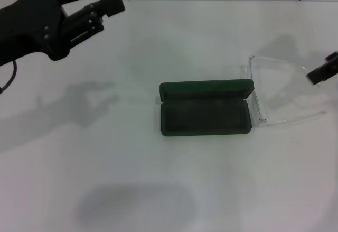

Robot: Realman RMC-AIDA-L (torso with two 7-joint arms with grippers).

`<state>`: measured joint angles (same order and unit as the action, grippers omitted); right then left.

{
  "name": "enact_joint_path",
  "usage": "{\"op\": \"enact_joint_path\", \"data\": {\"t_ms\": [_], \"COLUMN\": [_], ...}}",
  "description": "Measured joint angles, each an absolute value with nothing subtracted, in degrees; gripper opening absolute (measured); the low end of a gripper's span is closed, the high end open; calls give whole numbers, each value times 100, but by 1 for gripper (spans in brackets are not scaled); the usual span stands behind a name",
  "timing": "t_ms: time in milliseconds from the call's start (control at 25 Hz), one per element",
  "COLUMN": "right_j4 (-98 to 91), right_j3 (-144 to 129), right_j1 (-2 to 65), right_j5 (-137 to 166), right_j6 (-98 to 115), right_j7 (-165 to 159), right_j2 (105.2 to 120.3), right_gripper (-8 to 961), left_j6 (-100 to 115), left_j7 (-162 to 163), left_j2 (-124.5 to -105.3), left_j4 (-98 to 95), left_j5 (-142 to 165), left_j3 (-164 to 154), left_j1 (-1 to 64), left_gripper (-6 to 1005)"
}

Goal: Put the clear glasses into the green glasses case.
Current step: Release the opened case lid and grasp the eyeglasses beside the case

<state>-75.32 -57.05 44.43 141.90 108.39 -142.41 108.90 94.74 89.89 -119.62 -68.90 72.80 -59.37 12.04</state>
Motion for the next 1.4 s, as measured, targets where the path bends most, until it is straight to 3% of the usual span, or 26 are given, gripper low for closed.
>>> {"op": "enact_joint_path", "data": {"t_ms": [480, 800, 1400], "right_j4": [-6534, -5354, -5466], "right_j3": [-5450, -5190, -5282], "right_j1": [5538, 5887, 5843], "right_j5": [14755, 14804, 14826], "right_j6": [10374, 9756, 9779], "right_j7": [-14910, -15044, -14570], "right_j2": [11212, 11131, 11106], "right_gripper": [747, 746, 742], "left_j6": [9765, 9836, 9984], "left_j7": [8515, 8026, 7644], "left_j2": [-11946, -11946, -11941], "left_j4": [-6130, -5760, -5307], "left_j5": [7030, 7058, 7029], "left_j3": [-5918, -5923, -5789], "left_j1": [1244, 1375, 1336], "left_gripper": [382, 380, 380]}}
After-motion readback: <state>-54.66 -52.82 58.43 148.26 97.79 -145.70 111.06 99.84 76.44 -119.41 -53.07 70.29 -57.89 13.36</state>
